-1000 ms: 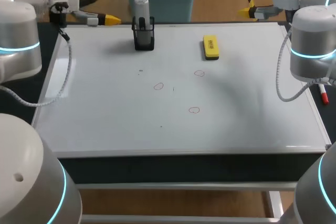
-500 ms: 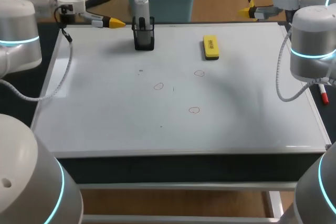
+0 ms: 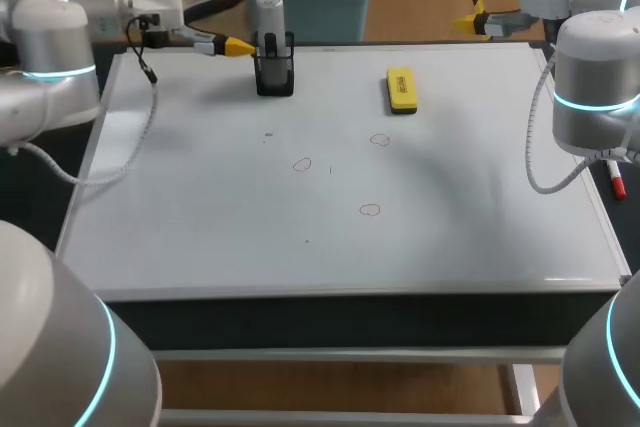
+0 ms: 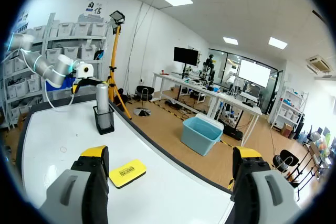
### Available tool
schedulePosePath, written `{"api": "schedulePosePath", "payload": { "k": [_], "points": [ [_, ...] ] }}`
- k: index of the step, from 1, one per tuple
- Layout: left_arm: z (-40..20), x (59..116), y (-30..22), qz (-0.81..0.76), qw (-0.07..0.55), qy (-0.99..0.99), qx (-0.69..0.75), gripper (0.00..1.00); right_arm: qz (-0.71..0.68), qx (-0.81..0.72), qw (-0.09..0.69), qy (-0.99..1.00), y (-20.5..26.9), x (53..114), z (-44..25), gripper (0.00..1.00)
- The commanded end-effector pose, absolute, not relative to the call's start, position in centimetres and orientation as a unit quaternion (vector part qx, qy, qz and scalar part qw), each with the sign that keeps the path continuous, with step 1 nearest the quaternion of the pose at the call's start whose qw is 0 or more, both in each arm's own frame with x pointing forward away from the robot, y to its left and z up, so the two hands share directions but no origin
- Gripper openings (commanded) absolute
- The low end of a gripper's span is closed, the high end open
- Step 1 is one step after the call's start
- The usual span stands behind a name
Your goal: Pick up the inspection probe, press it on each red-marked spot on the whiteboard one by one, put down the probe, pick up the eraser, and wipe off all the red marks.
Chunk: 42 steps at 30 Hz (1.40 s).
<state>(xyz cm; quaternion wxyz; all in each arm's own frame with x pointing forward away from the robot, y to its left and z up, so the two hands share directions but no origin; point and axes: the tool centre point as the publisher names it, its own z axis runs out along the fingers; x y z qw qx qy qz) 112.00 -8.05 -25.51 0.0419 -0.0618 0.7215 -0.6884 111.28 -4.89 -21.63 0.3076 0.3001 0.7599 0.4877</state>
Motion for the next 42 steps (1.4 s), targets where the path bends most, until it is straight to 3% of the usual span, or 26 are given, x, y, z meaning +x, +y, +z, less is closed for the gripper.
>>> {"api": "schedulePosePath", "payload": {
  "k": [1, 42],
  "points": [
    [-26.2, 113.1, -9.0, -0.701, 0.008, 0.713, -0.029, 1.0, 0.487, 0.3, 0.307, 0.76, -4.9, 111.3, -21.6, 1.0],
    [-27.2, 114.6, -14.8, -0.719, 0.026, 0.692, -0.053, 1.0, 0.487, 0.3, 0.307, 0.76, -4.9, 111.3, -21.6, 1.0]
  ]
}}
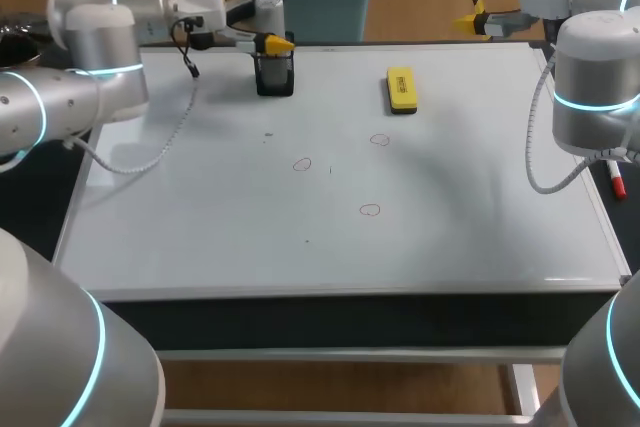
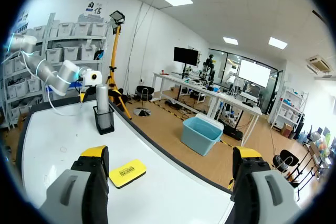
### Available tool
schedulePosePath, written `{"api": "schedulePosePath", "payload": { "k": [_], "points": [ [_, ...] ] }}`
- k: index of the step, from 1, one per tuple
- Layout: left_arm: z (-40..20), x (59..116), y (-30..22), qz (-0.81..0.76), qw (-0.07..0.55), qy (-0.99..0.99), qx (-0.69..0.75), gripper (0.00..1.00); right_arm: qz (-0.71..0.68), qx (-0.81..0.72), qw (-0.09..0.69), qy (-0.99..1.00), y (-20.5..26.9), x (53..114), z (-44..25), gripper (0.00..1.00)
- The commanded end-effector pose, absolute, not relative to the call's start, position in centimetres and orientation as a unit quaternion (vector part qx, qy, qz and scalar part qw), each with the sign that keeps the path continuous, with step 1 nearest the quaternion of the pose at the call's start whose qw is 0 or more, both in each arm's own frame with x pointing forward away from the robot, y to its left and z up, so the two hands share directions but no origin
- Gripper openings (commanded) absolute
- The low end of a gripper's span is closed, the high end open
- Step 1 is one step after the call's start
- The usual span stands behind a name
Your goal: Pick up the inspection probe, press it on each red-marked spot on the whiteboard one by one, put down the probe, pick up the eraser, and wipe off all the red marks.
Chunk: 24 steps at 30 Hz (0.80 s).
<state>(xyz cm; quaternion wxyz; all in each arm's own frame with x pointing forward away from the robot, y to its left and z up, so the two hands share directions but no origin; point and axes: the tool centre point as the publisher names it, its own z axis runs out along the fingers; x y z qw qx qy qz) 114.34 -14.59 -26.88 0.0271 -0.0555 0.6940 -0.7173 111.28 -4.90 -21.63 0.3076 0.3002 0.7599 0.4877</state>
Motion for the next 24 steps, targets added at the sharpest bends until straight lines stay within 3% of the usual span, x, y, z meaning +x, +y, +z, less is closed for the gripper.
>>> {"api": "schedulePosePath", "payload": {
  "k": [1, 9, 17, 19, 24],
  "points": [
    [-27.23, 114.6, -14.87, -0.719, 0.026, 0.692, -0.053, 1.0, 0.487, 0.3, 0.307, 0.76, -4.93, 111.34, -21.62, 1.0],
    [-27.19, 114.66, -14.96, -0.717, 0.024, 0.694, -0.053, 1.0, 0.487, 0.3, 0.307, 0.76, -4.93, 111.34, -21.62, 1.0],
    [-27.11, 114.82, -14.52, -0.717, 0.024, 0.695, -0.052, 0.92, 0.487, 0.3, 0.307, 0.76, -4.93, 111.34, -21.62, 1.0],
    [-27.17, 114.84, -14.38, -0.717, 0.024, 0.694, -0.052, 0.76, 0.487, 0.3, 0.307, 0.76, -4.93, 111.34, -21.62, 1.0],
    [-27.25, 114.81, -14.17, -0.717, 0.022, 0.695, -0.052, 0.72, 0.487, 0.3, 0.307, 0.76, -4.93, 111.34, -21.62, 1.0]
  ]
}}
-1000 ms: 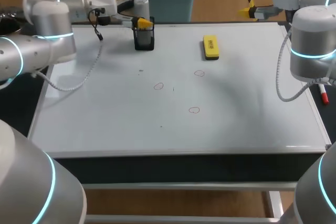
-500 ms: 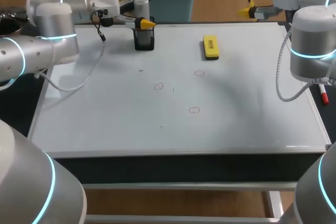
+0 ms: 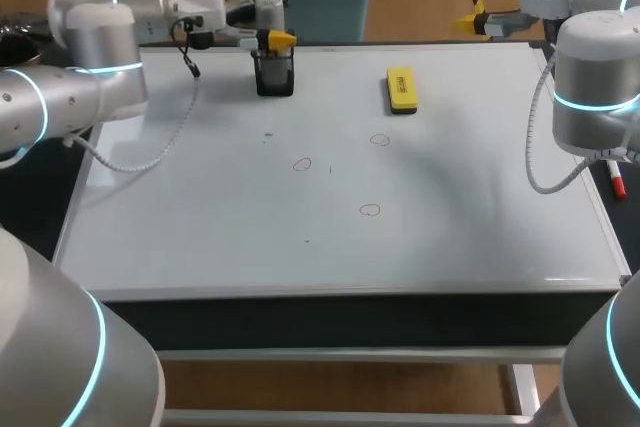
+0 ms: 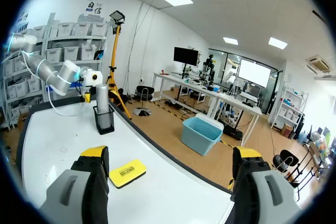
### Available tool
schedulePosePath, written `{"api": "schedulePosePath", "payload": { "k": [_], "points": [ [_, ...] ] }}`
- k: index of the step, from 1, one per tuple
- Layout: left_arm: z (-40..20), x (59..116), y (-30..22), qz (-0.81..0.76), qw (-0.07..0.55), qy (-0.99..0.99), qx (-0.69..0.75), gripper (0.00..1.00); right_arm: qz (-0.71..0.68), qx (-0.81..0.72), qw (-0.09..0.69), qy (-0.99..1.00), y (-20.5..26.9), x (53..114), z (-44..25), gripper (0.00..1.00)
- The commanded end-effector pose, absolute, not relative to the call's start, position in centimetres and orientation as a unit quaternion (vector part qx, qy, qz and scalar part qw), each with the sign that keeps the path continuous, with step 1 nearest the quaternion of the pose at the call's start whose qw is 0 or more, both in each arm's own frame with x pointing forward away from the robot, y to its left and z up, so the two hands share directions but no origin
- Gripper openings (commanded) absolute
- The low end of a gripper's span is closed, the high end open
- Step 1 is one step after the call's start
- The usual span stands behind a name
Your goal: Pick up the inspection probe, press it on each red-marked spot on the whiteboard one by one, put down the probe, pick up the eraser, and wipe off all the red marks.
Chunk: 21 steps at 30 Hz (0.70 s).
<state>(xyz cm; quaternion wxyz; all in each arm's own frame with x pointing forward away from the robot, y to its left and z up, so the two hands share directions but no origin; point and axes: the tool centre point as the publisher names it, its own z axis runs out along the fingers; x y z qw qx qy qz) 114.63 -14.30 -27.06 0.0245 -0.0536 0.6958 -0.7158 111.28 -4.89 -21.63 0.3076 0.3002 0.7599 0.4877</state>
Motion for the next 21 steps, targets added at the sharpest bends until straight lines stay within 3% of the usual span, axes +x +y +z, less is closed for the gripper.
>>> {"api": "schedulePosePath", "payload": {
  "k": [1, 2, 3, 5, 6, 7, 21],
  "points": [
    [-27.26, 114.8, -14.16, -0.717, 0.021, 0.695, -0.052, 0.69, 0.487, 0.3, 0.307, 0.76, -4.93, 111.34, -21.62, 1.0],
    [-27.28, 114.78, -14.15, -0.717, 0.021, 0.695, -0.052, 0.65, 0.487, 0.3, 0.307, 0.76, -4.93, 111.34, -21.62, 1.0],
    [-27.3, 114.76, -14.15, -0.718, 0.021, 0.694, -0.052, 0.47, 0.487, 0.3, 0.307, 0.76, -4.93, 111.34, -21.62, 1.0],
    [-27.33, 114.66, -14.15, -0.718, 0.02, 0.694, -0.051, 0.34, 0.487, 0.3, 0.307, 0.76, -4.93, 111.34, -21.62, 1.0],
    [-27.32, 114.59, -14.16, -0.718, 0.02, 0.693, -0.05, 0.2, 0.487, 0.3, 0.307, 0.76, -4.93, 111.34, -21.62, 1.0],
    [-27.3, 114.54, -14.17, -0.718, 0.019, 0.694, -0.05, 0.0, 0.487, 0.3, 0.307, 0.76, -4.93, 111.34, -21.62, 1.0],
    [-26.58, 114.07, -13.77, -0.717, 0.026, 0.695, -0.048, 0.0, 0.487, 0.3, 0.307, 0.76, -4.93, 111.34, -21.62, 1.0]
  ]
}}
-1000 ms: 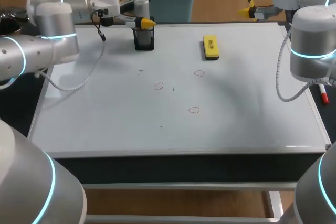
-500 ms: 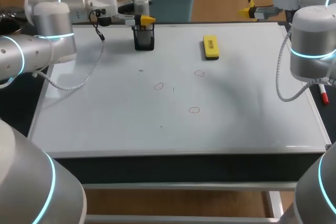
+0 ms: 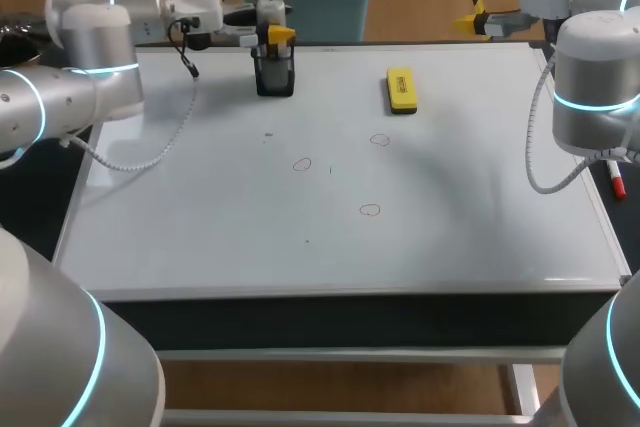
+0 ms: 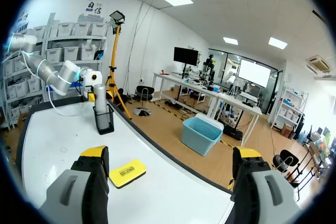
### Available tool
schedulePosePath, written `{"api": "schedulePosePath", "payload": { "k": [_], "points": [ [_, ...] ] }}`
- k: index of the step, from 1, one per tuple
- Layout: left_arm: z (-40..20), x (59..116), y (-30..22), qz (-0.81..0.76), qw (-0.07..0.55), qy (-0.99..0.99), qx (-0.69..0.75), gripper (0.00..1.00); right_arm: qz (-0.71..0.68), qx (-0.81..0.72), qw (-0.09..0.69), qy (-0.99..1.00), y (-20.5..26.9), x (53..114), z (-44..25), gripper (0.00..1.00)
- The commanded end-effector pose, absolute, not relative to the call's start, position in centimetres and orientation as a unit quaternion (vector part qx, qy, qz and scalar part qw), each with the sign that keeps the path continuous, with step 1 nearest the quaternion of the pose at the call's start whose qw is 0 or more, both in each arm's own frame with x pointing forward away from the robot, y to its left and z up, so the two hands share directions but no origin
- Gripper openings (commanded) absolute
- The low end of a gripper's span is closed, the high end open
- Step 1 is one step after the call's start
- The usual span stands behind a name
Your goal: Pick up the inspection probe, press it on each red-marked spot on the whiteboard one by one, put down the probe, pick up the eraser, and wipe off all the red marks.
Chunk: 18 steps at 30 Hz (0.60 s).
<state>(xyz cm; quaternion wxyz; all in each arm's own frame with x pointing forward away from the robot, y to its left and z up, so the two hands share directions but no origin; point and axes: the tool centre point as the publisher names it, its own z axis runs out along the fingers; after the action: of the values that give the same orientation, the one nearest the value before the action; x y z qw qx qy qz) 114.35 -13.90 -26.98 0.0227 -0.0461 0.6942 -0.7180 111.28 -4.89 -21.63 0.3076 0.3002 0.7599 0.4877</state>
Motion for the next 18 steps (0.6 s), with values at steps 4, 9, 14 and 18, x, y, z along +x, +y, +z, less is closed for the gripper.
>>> {"api": "schedulePosePath", "payload": {
  "k": [4, 9, 14, 18],
  "points": [
    [-25.9, 114.1, -13.7, -0.719, 0.031, 0.692, -0.055, 0.0, 0.487, 0.3, 0.307, 0.76, -4.9, 111.3, -21.6, 1.0],
    [-24.5, 114.2, -13.8, -0.717, 0.037, 0.694, -0.062, 0.0, 0.487, 0.3, 0.307, 0.76, -4.9, 111.3, -21.6, 1.0],
    [-22.6, 114.3, -13.8, -0.711, 0.046, 0.698, -0.071, 0.0, 0.487, 0.3, 0.307, 0.76, -4.9, 111.3, -21.6, 1.0],
    [-20.6, 114.1, -13.7, -0.708, 0.052, 0.701, -0.072, 0.0, 0.487, 0.3, 0.307, 0.76, -4.9, 111.3, -21.6, 1.0]
  ]
}}
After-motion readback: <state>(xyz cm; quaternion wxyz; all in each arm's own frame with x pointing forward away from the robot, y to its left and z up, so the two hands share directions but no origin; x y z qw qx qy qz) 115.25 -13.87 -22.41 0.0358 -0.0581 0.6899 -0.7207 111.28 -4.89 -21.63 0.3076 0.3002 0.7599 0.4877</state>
